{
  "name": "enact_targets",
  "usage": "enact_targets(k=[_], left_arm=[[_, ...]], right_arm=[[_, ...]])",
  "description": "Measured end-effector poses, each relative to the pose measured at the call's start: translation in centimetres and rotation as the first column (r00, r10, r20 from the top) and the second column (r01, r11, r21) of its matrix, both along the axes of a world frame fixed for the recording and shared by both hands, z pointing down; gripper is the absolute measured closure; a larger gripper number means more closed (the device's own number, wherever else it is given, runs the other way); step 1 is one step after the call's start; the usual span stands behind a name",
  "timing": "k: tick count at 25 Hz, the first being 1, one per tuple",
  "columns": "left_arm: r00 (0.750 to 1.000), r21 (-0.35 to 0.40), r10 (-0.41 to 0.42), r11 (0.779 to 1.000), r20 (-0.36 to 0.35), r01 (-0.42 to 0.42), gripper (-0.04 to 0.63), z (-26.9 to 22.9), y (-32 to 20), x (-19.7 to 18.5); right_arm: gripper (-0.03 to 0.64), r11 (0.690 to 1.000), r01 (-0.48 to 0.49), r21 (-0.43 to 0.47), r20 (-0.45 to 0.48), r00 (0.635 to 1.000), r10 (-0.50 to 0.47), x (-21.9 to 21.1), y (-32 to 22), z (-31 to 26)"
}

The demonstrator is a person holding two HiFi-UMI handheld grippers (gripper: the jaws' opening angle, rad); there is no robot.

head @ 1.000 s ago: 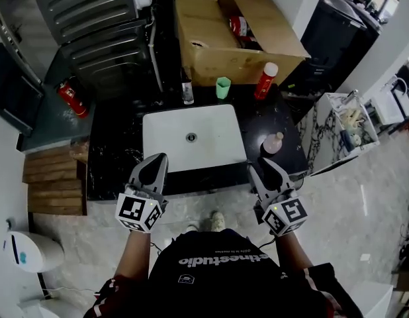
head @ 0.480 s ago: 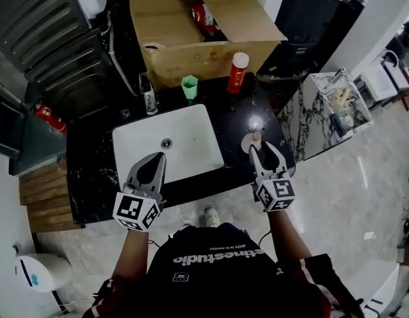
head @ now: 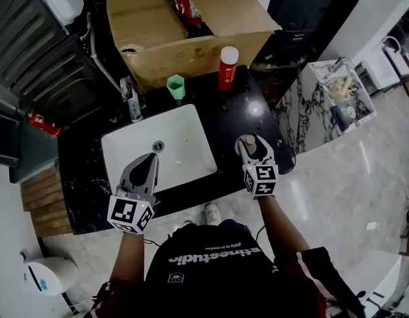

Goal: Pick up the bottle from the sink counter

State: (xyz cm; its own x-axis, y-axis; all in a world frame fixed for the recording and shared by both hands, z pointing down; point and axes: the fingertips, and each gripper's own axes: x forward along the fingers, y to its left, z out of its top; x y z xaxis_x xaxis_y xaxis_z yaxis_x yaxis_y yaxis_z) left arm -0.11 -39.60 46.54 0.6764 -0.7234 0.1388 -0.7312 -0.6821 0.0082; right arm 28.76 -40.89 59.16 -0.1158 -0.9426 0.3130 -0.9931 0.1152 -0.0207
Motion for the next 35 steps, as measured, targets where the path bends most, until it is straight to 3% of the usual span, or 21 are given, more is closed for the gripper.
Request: enact_targets(k=[4,6,11,17,21,26,29,32,35], left_arm=[[1.000,-0.009,-0.017,1.000,0.001,0.017,0.581,0.4,-0.6,-0.5],[1.000,-0.010,-0.023,1.000,0.001,0.023,0.581,0.5,-0.6,-0.7],[0.999,0.000,-0.038,0.999,-0.003,0.038,0.581,-0.1,0.4,-1.7],[0.996,0.030,-0.088,0.996,-0.012,0.089,0.581,-1.4,2.0,-5.2],[0.990,0.065,-0.140,0.988,-0.021,0.141,0.581,-2.8,3.6,-8.4],[0.974,0.103,-0.223,0.969,-0.029,0.225,0.581,-4.6,5.9,-13.0],[0.966,0.126,-0.255,0.958,-0.033,0.257,0.581,-5.4,6.8,-15.2],[0.958,0.139,-0.284,0.948,-0.041,0.287,0.581,-6.0,7.1,-16.8],[0.953,0.142,-0.300,0.942,-0.048,0.304,0.580,-6.3,7.5,-17.9]], right_arm=[[0.400,1.000,-0.006,0.001,-0.032,0.999,0.006,0.1,-0.6,0.4],[0.451,1.000,-0.005,0.002,-0.036,0.999,0.005,0.1,-0.8,0.2],[0.454,1.000,0.024,-0.019,-0.029,0.999,-0.025,-0.5,-0.6,-0.3],[0.454,0.987,0.150,0.055,-0.034,0.988,-0.149,-6.6,0.2,-6.4],[0.454,0.944,0.311,0.109,-0.017,0.950,-0.311,-14.1,1.7,-11.9],[0.454,0.841,0.518,0.155,-0.025,0.853,-0.521,-23.4,4.9,-17.3],[0.454,0.794,0.588,0.156,-0.029,0.806,-0.591,-27.3,6.3,-18.7],[0.454,0.773,0.615,0.159,-0.014,0.784,-0.621,-29.4,6.8,-19.4],[0.454,0.771,0.620,0.148,-0.004,0.780,-0.626,-30.5,7.1,-19.7]])
